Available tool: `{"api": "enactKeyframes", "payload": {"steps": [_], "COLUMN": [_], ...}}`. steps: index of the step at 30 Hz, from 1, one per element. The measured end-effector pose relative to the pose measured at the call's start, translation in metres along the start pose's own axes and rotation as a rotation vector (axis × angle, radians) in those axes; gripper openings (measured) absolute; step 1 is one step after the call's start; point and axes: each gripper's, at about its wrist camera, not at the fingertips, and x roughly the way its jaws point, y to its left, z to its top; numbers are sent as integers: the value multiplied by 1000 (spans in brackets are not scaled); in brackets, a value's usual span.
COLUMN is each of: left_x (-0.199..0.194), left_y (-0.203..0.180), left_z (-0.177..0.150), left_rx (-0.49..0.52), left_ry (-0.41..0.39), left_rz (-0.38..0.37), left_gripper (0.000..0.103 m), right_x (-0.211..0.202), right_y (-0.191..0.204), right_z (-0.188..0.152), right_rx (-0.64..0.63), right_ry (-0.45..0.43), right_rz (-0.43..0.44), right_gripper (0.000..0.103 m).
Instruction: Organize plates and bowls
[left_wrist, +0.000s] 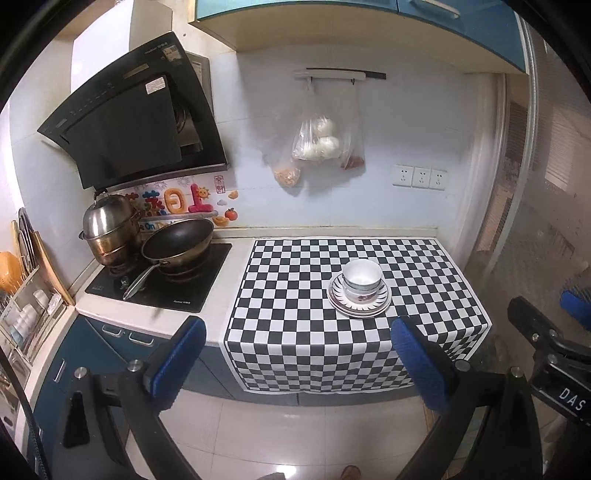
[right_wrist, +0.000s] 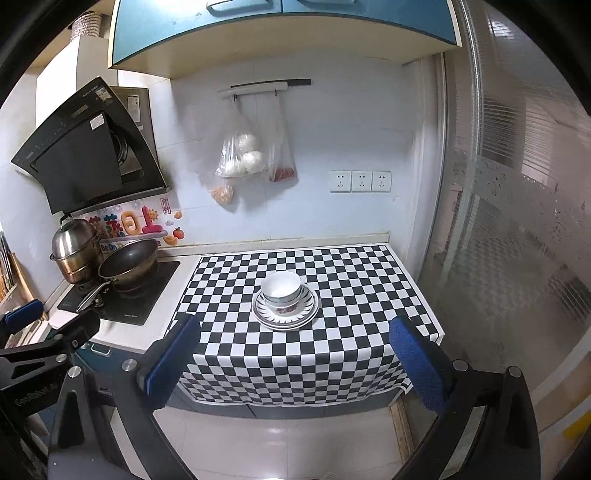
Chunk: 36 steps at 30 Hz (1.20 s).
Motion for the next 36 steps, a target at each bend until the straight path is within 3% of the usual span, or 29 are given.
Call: {"api": "enactKeyframes", "payload": {"steps": [13,36], "left_x": [-1,-4], "left_y": [8,7], "left_z": [-2,1], "left_rx": [1,-6], "left_ry": [-13,-24], "left_rz": [3,-1], "left_gripper": [103,103], "right_x": [3,8], "right_y": [17,9], "right_z": [1,5], "right_rx": [-22,-5], "right_ry": [1,-3], "right_rz": [-6,-32], "right_gripper": [103,103]}}
